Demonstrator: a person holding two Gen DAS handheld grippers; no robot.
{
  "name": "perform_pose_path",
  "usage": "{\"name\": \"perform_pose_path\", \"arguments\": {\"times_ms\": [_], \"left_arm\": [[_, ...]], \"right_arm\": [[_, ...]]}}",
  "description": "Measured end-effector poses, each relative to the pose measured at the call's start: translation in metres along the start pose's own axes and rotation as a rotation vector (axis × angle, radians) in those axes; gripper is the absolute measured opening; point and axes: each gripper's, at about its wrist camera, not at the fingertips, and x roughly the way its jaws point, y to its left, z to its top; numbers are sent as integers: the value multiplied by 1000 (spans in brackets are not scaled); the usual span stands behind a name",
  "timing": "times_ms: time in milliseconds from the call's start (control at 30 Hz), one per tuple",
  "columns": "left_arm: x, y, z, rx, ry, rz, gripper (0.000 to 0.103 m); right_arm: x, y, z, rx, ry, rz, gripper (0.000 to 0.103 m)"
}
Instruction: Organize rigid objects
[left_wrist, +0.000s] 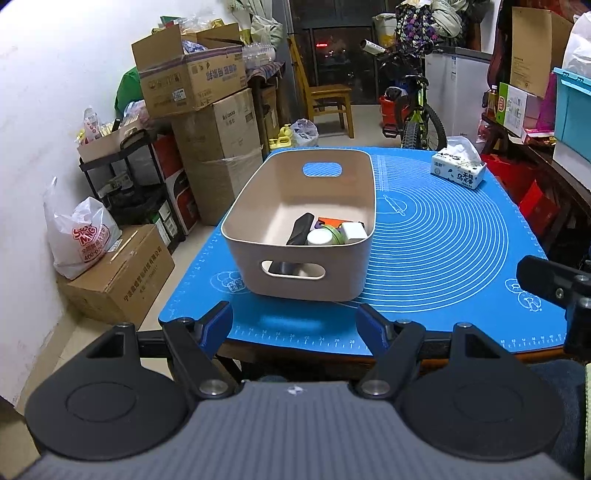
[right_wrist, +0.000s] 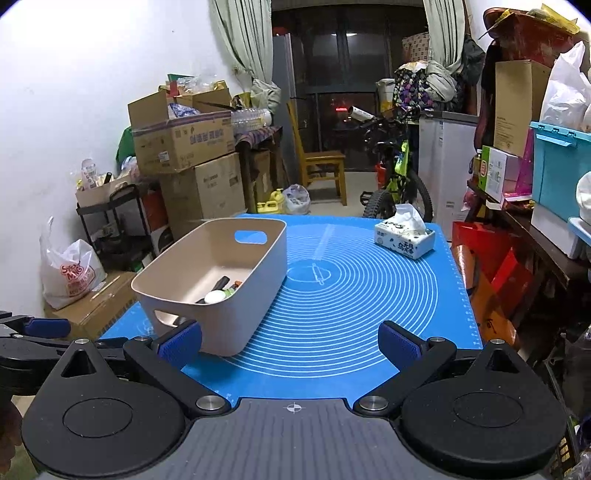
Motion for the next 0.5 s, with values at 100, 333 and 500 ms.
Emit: {"name": "perform_pose_path", "arguments": {"times_ms": [100, 333, 500], "left_arm": [[1, -2, -1, 6, 8, -6, 74], [3, -3, -4, 8, 20, -14, 74], [4, -3, -4, 7, 20, -13, 74]], "right_arm": [[-1, 0, -3, 3, 3, -3, 100], [-1, 0, -4, 5, 10, -9, 100], [0, 0, -3, 6, 11, -11, 100]]}}
